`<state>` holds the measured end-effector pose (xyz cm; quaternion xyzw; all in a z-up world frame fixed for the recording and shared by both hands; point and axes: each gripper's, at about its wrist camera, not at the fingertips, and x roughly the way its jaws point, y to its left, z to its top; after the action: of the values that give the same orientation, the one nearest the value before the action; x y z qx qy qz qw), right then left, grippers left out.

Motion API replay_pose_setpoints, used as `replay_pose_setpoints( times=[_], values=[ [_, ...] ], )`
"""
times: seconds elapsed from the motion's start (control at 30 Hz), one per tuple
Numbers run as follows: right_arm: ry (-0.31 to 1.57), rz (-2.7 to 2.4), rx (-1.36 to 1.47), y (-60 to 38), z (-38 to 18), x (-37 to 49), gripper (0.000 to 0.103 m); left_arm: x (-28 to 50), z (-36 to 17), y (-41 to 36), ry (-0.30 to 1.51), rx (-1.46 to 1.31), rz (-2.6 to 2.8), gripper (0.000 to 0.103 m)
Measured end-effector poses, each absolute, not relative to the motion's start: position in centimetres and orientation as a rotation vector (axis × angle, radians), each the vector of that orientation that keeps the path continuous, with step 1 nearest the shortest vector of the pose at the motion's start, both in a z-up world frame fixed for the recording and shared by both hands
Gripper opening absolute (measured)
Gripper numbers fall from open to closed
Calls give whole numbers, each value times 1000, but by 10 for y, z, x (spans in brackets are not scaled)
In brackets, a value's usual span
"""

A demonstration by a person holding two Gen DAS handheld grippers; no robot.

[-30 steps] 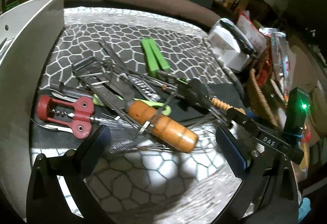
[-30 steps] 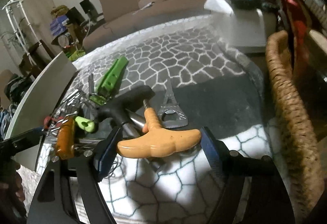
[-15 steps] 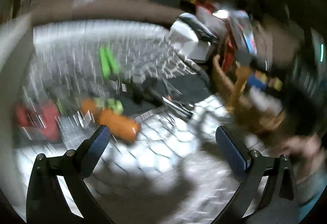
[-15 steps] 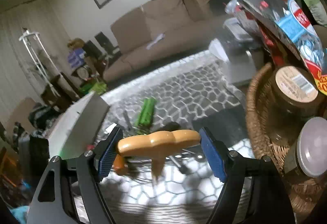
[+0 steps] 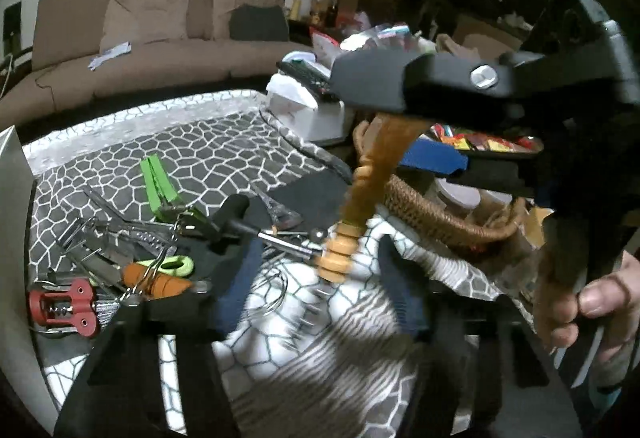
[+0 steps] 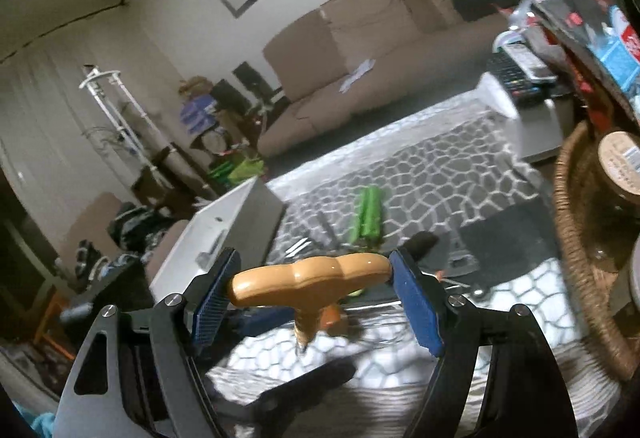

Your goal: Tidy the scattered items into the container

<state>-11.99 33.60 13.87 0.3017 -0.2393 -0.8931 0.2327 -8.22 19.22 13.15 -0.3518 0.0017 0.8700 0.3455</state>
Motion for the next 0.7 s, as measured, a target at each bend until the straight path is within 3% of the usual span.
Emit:
replay_pose_setpoints(
  times=[0.13, 0.2, 0.33, 0.57, 0.7],
  values=[
    [-674, -2408, 832, 325, 142, -120, 79, -80, 134, 183, -14, -924, 2226, 25],
    [-687, -2382, 839, 320, 142, -119, 79, -77, 135, 180, -27, -926, 2201, 25],
    [-687, -2357, 858, 310, 141, -117, 79, -70, 142, 176, -57, -915, 2174, 14],
    [-658, -2316, 864, 290, 142, -118, 79, -66, 148, 156, -181, -958, 2163, 13],
    [-719, -2314, 828, 298, 145, -118, 85, -69, 150, 134, -276, -972, 2171, 13]
  ],
)
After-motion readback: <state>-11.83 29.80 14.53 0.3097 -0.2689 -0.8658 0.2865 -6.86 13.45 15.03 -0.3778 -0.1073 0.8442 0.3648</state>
